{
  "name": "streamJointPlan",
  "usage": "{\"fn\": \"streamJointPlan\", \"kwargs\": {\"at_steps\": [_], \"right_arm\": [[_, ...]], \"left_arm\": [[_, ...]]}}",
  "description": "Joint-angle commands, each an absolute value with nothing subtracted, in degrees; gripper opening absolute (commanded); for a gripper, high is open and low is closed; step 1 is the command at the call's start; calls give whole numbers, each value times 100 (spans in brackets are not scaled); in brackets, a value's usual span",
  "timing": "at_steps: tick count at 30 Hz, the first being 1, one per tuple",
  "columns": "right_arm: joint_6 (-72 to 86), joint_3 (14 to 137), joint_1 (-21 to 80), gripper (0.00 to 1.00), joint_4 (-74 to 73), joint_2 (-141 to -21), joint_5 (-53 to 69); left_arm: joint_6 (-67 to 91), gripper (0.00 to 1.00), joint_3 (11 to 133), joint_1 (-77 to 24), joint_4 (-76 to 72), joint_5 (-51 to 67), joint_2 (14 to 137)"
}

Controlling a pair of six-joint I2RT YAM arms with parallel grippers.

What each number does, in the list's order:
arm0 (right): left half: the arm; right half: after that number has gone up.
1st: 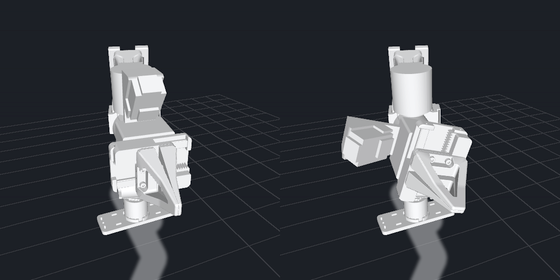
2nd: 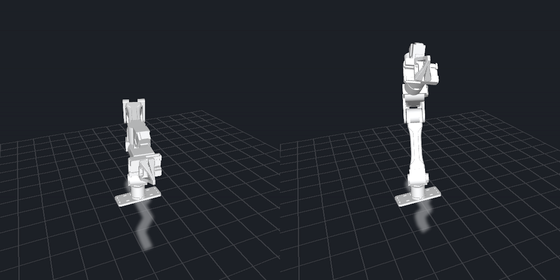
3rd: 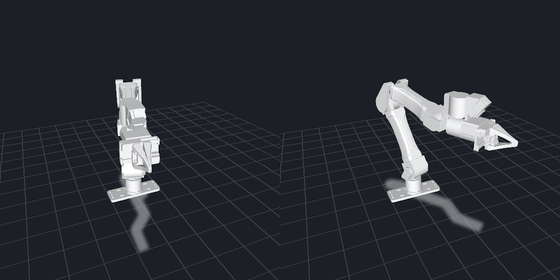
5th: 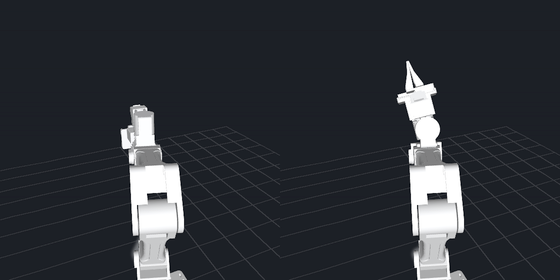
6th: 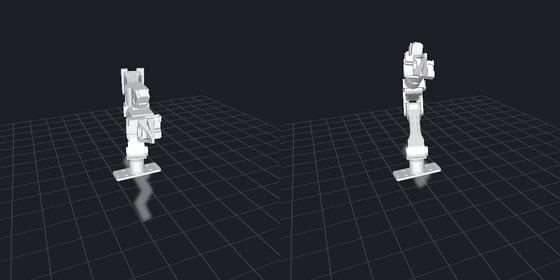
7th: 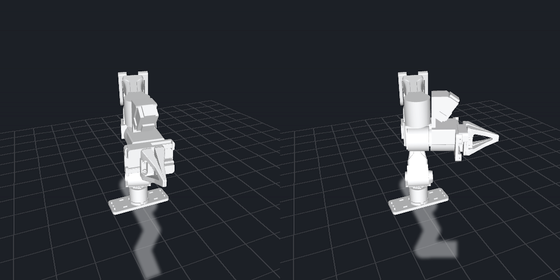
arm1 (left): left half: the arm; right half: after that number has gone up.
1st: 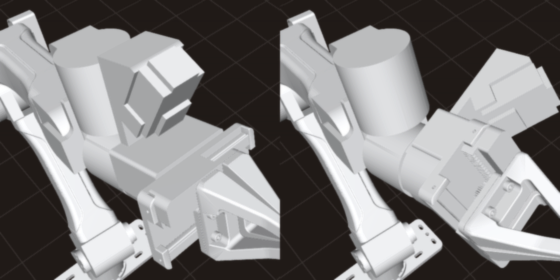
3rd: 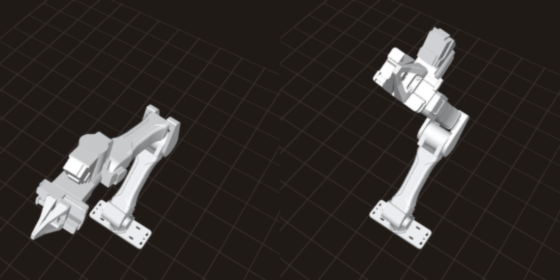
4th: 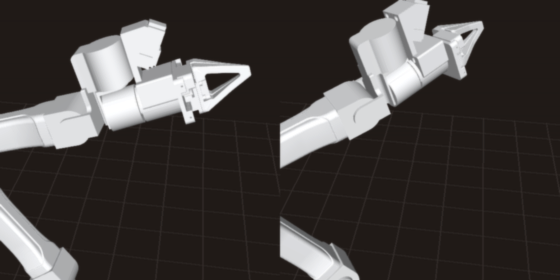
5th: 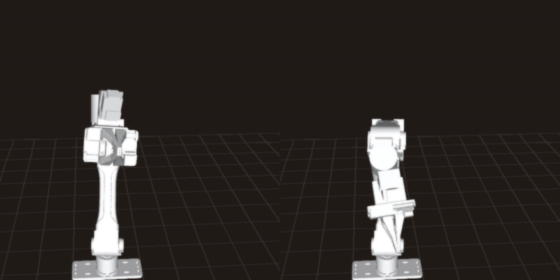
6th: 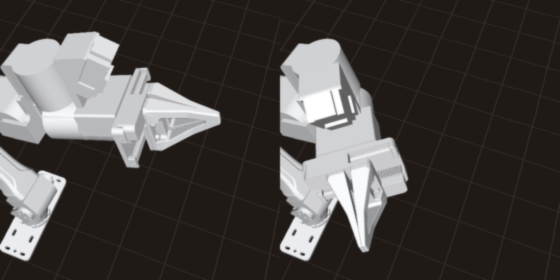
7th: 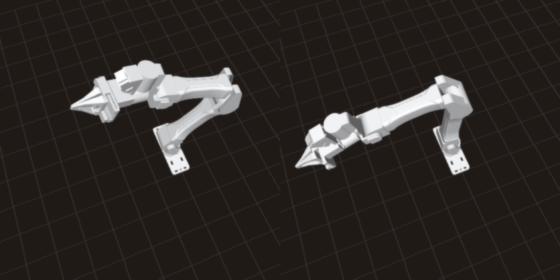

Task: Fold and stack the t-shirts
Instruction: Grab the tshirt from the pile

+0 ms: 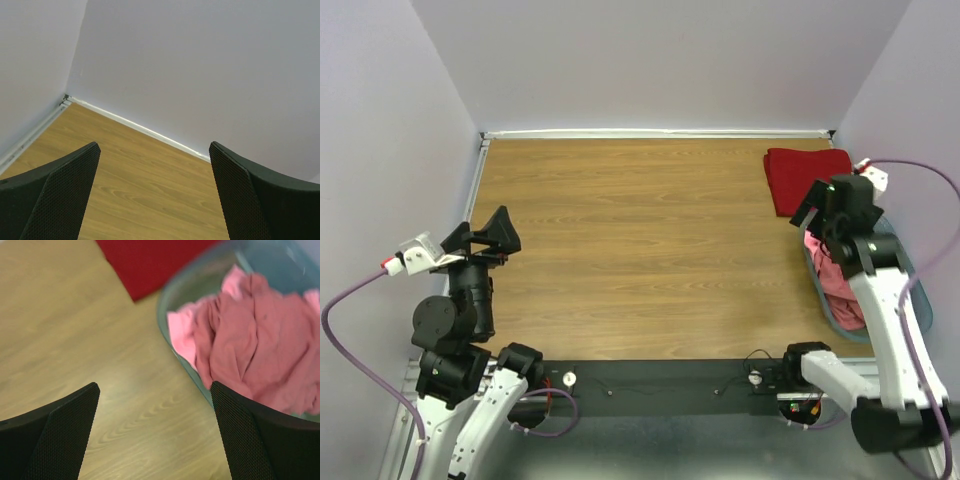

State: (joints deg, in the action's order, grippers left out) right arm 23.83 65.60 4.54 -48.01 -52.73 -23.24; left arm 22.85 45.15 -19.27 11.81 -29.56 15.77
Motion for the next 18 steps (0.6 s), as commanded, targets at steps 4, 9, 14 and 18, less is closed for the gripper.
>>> {"fn": "streamJointPlan", "kwargs": {"at_steps": [4, 9, 14, 18], "right_arm": [[3682, 6311, 212, 100, -5196, -6863, -3533], [3481, 5714, -860, 96, -4229, -7522, -2902], [3480, 5572, -1511, 84, -3499, -8102, -2435], [3595, 5590, -1766, 68, -3279, -8481, -2303]], "left_arm": [[2663, 99, 4500, -1951, 1599, -2461, 1591], [2768, 99, 4500, -1942, 1810, -2356, 1389], [2786, 99, 4500, -1951, 1969, -2373, 1266], [2795, 99, 4579, -1951, 2092, -2303, 1301]]}}
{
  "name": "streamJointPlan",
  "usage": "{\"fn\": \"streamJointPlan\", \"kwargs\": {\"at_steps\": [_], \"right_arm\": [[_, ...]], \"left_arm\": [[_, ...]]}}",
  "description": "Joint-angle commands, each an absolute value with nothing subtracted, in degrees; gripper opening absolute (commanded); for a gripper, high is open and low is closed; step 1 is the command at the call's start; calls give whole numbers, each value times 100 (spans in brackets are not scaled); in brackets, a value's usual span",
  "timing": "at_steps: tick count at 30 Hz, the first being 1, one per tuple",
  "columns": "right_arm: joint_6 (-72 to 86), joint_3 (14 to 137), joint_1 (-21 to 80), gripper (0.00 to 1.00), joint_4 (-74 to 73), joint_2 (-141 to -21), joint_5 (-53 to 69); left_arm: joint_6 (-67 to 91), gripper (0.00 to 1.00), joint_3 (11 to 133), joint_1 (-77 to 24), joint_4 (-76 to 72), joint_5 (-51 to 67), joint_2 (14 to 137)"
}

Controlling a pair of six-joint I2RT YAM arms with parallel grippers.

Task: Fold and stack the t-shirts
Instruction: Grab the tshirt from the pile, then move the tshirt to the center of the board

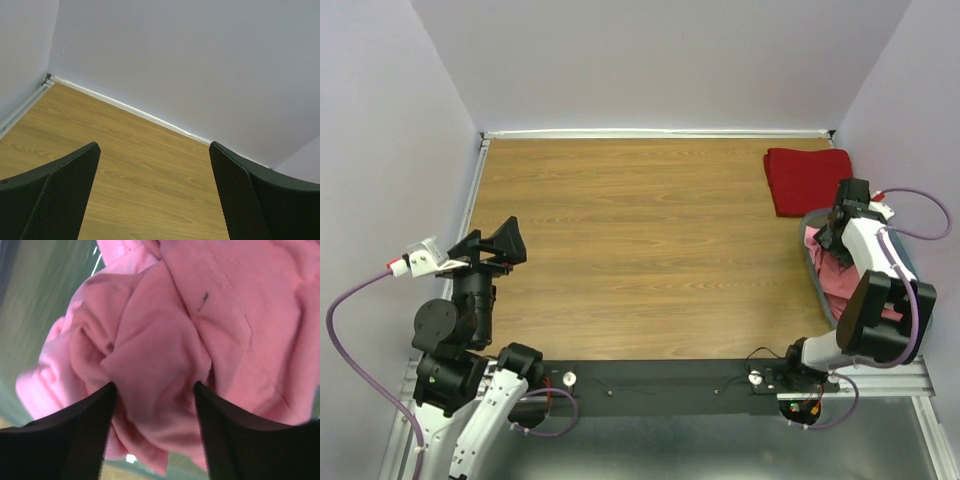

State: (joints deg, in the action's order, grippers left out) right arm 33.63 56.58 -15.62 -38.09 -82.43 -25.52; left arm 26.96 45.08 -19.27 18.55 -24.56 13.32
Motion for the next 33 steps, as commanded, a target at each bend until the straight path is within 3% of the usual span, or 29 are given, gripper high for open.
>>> {"fn": "streamJointPlan", "kwargs": {"at_steps": [1, 2, 3, 7, 9, 18, 24, 27, 29, 33], "right_arm": [[3612, 5581, -1784, 57, -3235, -8499, -2268], [3604, 5590, -1793, 50, -3234, -8464, -2250], [3577, 5590, -1784, 34, -3243, -8386, -2128], [3279, 5581, -1784, 7, -3331, -7569, -1847], [3138, 5738, -1784, 1, -3497, -7061, -1750], [2584, 6599, -1784, 1, -4543, -5942, -1855], [2048, 8514, -1670, 1, -4606, -6204, 67], [2091, 9365, -1547, 0, -4202, -6668, 1754], [2407, 9570, -1127, 1, -3807, -6898, 2556], [2417, 10132, 542, 1, -3366, -7704, 2048]], "left_arm": [[2786, 99, 4605, -1942, 2109, -2285, 1309], [2760, 99, 4623, -1951, 2144, -2294, 1318], [2751, 99, 4640, -1951, 2171, -2294, 1336], [2698, 99, 4684, -1951, 2162, -2303, 1458], [2690, 99, 4658, -1951, 2083, -2250, 1590], [2707, 98, 4553, -1951, 1539, -1925, 2100], [2690, 98, 4500, -1951, 1433, -1881, 2180], [2689, 98, 4491, -1951, 1450, -1846, 2197], [2716, 98, 4517, -1951, 1485, -1820, 2241], [2733, 98, 4605, -1951, 1503, -1714, 2347]]}}
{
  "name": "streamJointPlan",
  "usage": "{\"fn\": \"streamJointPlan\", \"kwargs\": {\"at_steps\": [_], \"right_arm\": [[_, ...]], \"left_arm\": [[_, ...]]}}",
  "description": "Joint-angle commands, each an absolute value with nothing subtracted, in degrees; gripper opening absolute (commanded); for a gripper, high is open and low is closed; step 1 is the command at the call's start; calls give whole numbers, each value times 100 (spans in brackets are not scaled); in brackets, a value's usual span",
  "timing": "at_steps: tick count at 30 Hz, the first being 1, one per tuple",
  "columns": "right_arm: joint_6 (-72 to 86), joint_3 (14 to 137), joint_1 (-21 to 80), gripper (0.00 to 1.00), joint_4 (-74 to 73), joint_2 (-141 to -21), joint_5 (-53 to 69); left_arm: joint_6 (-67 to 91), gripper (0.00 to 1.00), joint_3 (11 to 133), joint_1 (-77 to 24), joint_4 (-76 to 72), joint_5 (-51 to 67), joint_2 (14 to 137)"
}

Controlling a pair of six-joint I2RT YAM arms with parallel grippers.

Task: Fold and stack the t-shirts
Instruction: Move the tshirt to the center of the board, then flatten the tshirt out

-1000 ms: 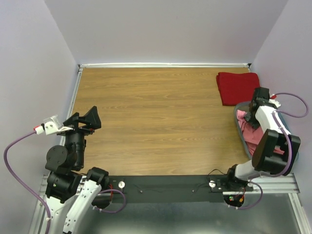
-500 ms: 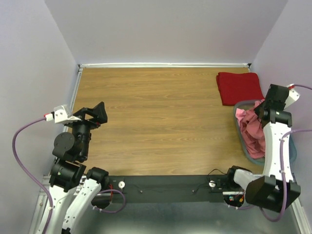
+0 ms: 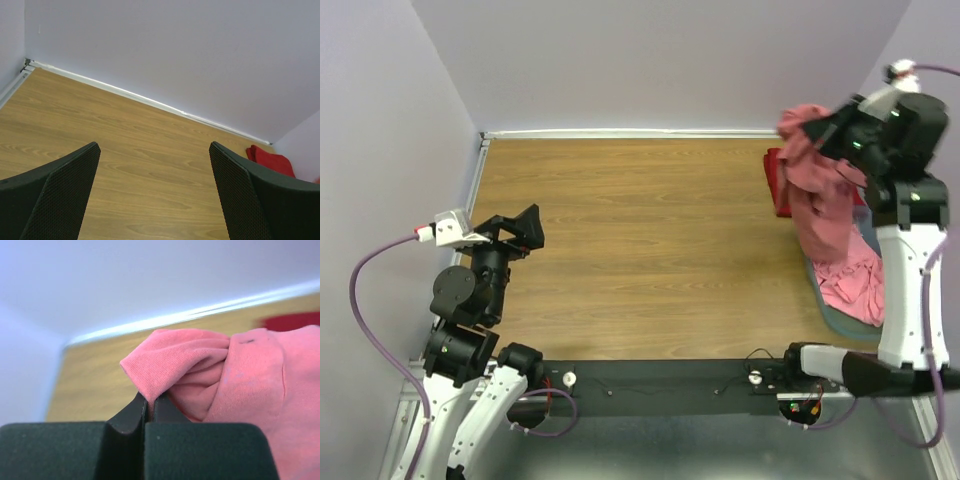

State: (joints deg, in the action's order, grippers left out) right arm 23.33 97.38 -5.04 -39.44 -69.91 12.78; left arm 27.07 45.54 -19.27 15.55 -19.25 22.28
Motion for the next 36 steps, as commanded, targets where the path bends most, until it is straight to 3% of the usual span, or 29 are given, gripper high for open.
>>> {"fn": "streamJointPlan", "kwargs": {"at_steps": [1, 10, 13, 15, 17, 18, 21, 22, 24, 25, 26, 28, 32, 33, 36], "right_arm": [[2460, 10525, 1032, 1, -3323, -7917, 2135], [2189, 13358, 2970, 1, -3103, -9904, 2364], [2057, 12625, 3032, 1, -2919, -9766, 2199], [2065, 11120, 3032, 1, -2656, -9285, 1769], [2092, 10226, 3024, 8, -2445, -9036, 937], [2066, 9395, 3015, 16, -2417, -8870, 331], [2267, 8344, 2857, 30, -2426, -8763, -341], [2398, 7767, 2778, 43, -2461, -8702, -717], [2628, 7341, 2523, 58, -2496, -8588, -913], [2619, 7156, 2505, 72, -2522, -8491, -1097], [2436, 6945, 2505, 77, -2557, -8325, -1247], [2225, 6829, 2514, 85, -2636, -8183, -1118], [1943, 6557, 2514, 87, -2839, -7876, -765], [1951, 6409, 2514, 87, -2874, -7840, -678], [2021, 6049, 2531, 87, -2883, -7726, -221]], "left_arm": [[2742, 98, 4632, -1951, 1520, -1696, 2373], [2821, 98, 4790, -1951, 1661, -1705, 2408], [2856, 98, 4773, -1951, 1757, -1652, 2452], [2909, 98, 4720, -1951, 1828, -1539, 2513], [2935, 98, 4676, -1942, 1924, -1398, 2706], [2988, 98, 4641, -1951, 2021, -1258, 2890], [3067, 98, 4553, -1951, 2092, -925, 3198], [3137, 98, 4535, -1951, 2118, -853, 3408], [3190, 98, 4500, -1951, 2223, -695, 3620], [3234, 98, 4491, -1951, 2267, -642, 3830], [3347, 98, 4465, -1951, 2381, -589, 3928], [3532, 98, 4395, -1951, 2548, -536, 4199], [4086, 98, 4070, -1960, 2637, -387, 4657], [4261, 91, 3930, -1960, 2628, -352, 4858], [4560, 86, 3657, -1969, 2461, -290, 5332]]}}
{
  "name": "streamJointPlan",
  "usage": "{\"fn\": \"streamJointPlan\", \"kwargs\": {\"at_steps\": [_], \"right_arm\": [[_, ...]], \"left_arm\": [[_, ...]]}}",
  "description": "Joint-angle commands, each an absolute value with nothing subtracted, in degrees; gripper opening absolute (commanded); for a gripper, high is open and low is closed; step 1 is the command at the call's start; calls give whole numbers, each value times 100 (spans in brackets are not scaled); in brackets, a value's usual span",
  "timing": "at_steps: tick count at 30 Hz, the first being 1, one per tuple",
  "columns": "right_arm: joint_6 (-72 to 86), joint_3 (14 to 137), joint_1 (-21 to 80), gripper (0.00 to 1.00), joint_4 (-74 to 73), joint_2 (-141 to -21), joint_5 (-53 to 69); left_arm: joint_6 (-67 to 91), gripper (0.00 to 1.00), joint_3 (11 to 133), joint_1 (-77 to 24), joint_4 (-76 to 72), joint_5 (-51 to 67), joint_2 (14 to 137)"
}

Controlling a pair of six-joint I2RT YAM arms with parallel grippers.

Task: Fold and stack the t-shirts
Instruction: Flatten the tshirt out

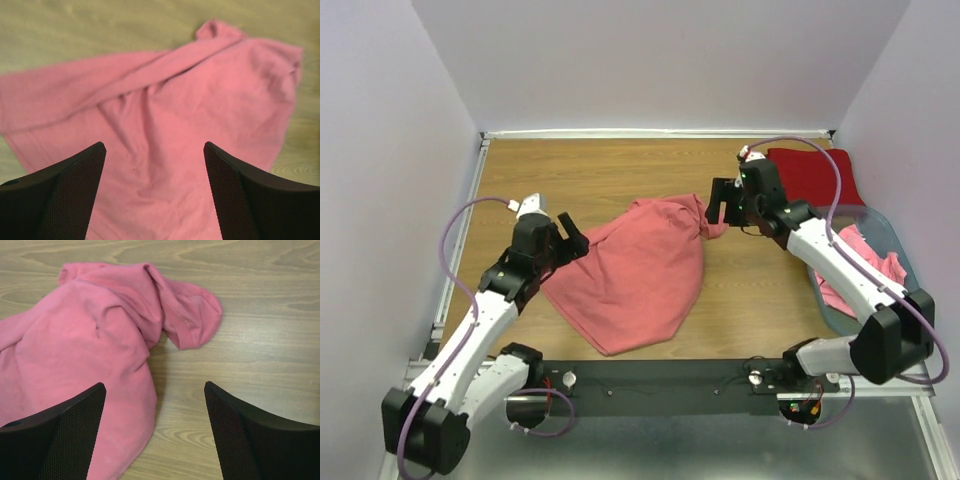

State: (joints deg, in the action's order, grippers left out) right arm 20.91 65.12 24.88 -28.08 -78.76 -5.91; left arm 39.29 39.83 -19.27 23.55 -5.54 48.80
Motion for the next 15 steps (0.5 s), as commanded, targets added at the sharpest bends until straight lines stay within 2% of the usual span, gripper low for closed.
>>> {"fn": "streamJointPlan", "kwargs": {"at_steps": [1, 3, 7, 10, 12, 15], "right_arm": [[2013, 5969, 2523, 87, -2883, -7717, -115], [1995, 5828, 2540, 87, -2883, -7708, -26], [1881, 5555, 2671, 76, -2883, -7865, 771], [1960, 5441, 2821, 68, -2865, -8041, 1019], [2108, 5257, 2918, 69, -2752, -8182, 1116], [2311, 4949, 2962, 78, -2471, -8262, 1037]], "left_arm": [[4596, 84, 3595, -1969, 2409, -299, 5439], [4675, 82, 3420, -1977, 2128, -273, 5659], [5000, 69, 3200, -2144, 1566, -255, 6212], [5097, 63, 3059, -2206, 1284, -185, 6652], [5159, 62, 3024, -2206, 1029, -167, 6881], [5177, 61, 3111, -2206, 844, -290, 7355]]}}
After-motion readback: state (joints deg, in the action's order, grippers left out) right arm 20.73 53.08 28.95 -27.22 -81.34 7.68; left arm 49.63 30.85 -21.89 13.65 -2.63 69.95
